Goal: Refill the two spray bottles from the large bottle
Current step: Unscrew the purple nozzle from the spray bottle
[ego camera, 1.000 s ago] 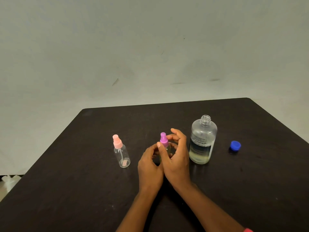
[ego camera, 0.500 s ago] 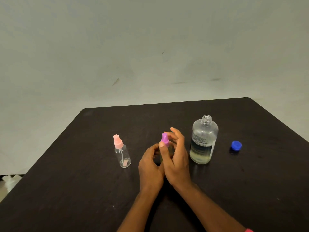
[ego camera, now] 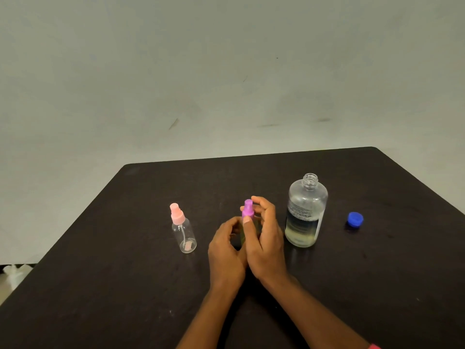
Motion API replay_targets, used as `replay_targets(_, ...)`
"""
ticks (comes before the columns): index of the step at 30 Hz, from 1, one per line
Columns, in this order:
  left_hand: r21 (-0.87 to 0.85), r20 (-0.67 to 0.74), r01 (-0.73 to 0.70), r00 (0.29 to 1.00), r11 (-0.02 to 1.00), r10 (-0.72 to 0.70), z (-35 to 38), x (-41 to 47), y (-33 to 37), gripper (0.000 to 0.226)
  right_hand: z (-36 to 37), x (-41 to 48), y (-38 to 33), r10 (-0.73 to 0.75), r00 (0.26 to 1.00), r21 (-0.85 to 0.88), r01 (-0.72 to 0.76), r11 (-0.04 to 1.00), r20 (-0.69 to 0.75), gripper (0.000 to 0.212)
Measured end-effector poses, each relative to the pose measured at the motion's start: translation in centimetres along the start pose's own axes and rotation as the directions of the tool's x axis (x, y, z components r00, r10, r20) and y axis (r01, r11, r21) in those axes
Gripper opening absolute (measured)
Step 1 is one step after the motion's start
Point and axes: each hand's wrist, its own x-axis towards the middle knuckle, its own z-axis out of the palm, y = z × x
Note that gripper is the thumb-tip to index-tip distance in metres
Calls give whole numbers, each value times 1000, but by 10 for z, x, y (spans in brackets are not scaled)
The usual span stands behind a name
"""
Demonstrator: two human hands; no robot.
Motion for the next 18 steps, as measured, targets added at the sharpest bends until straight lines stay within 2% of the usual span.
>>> replay_targets(3,-14,3,11,1000,1000,-11,0,0,1,43,0,0,-2,-5,1000,-23,5,1000,-29,42)
replay_targets(8,-7,-4,20,1000,1000,-20,1,0,0,45,-1,3,1,-21,997,-47,17,999,-74,44)
replay_targets(13,14,-4,-18,1000,1000,18,0,1,-1,44,-1,1,-1,-36,999,-27,36,999,11,32)
replay_targets(18,4,-1,-4,1000,1000,4,0,0,0,43,-3,1,-4,-8,998,-13,9,1000,55,33)
